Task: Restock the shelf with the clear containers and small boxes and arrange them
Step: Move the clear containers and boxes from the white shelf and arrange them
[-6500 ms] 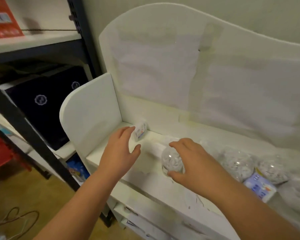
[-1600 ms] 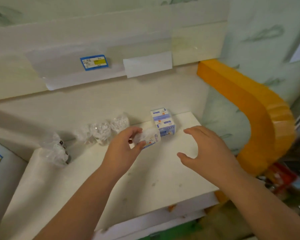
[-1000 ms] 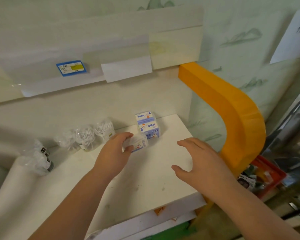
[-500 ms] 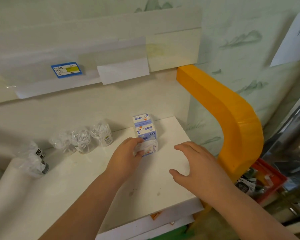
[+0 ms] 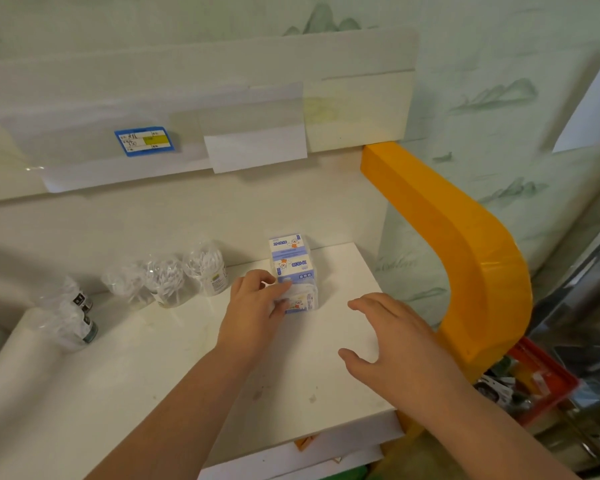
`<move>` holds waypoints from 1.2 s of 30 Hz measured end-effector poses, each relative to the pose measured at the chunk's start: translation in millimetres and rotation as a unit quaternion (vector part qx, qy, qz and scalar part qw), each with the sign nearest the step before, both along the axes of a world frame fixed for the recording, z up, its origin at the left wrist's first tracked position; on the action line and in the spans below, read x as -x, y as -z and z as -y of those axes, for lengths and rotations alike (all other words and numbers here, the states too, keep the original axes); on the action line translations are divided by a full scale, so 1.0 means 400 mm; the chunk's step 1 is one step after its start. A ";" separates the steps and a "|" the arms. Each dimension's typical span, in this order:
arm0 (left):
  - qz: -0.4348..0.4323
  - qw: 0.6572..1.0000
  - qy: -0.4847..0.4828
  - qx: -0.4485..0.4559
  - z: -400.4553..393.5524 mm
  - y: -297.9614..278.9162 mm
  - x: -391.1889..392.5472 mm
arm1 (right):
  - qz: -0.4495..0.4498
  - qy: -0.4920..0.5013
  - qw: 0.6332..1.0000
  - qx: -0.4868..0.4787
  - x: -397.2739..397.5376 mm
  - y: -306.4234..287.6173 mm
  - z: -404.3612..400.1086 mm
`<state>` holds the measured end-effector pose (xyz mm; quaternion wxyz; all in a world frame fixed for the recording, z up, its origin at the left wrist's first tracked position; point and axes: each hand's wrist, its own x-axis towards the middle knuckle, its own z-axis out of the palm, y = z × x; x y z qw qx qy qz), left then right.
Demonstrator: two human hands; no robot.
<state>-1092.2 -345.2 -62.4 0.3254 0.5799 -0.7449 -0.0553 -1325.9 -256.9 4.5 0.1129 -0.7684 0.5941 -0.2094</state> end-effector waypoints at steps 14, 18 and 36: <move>-0.115 0.993 -0.007 -0.028 -0.016 -0.009 -0.021 | -0.017 -0.015 1.000 0.010 0.014 -0.008 -0.020; -0.144 0.988 -0.049 -0.023 -0.075 -0.064 -0.097 | 0.006 -0.029 0.999 0.017 -0.016 0.002 -0.007; -0.170 0.933 -0.308 0.077 -0.625 -0.292 -0.595 | 0.110 -0.265 0.958 0.026 -0.624 -0.038 -0.054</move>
